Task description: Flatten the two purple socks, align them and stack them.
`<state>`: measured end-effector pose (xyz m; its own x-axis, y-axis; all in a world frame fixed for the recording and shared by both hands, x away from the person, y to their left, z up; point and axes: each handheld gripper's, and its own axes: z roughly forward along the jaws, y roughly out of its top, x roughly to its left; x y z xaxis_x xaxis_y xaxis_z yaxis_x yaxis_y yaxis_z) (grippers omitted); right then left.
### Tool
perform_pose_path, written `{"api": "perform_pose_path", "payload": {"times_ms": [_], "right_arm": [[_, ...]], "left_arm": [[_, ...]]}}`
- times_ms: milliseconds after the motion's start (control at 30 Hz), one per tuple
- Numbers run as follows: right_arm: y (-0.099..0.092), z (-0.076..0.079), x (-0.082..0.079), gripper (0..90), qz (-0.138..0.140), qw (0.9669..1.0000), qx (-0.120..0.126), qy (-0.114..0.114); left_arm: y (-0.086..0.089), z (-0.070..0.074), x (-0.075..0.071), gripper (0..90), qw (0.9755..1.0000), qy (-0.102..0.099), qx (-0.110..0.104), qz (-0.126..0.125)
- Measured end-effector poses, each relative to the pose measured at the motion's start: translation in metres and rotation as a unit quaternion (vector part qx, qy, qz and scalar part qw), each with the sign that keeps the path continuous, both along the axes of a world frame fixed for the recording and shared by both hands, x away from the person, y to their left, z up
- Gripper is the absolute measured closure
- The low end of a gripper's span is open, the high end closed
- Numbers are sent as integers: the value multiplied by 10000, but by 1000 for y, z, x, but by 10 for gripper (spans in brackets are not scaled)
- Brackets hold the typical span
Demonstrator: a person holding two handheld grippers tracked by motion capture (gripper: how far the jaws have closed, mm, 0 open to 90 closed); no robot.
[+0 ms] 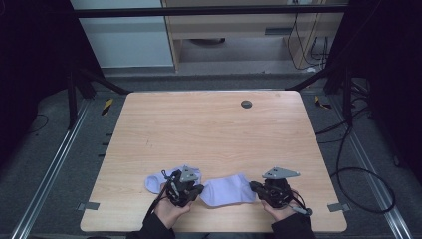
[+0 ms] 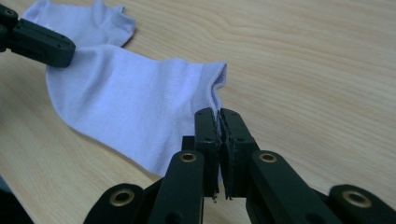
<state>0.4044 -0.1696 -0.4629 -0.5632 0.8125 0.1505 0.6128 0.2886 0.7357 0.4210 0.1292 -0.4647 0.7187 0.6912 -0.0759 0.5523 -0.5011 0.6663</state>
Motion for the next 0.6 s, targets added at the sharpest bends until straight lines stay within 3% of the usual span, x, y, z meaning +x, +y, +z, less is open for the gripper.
{"api": "perform_pose_path", "payload": {"times_ms": [300, 500, 600], "right_arm": [[11, -13, -1, 867, 150, 9996, -152, 170], [8, -19, 1, 862, 86, 9993, -220, 304], [8, -21, 1, 854, 54, 9991, -257, 335]], "left_arm": [[5, -18, 1, 885, 9998, 184, 123, -5], [5, -22, 2, 872, 9998, 148, 149, 39], [6, -23, 2, 816, 9998, 44, 180, 81]]}}
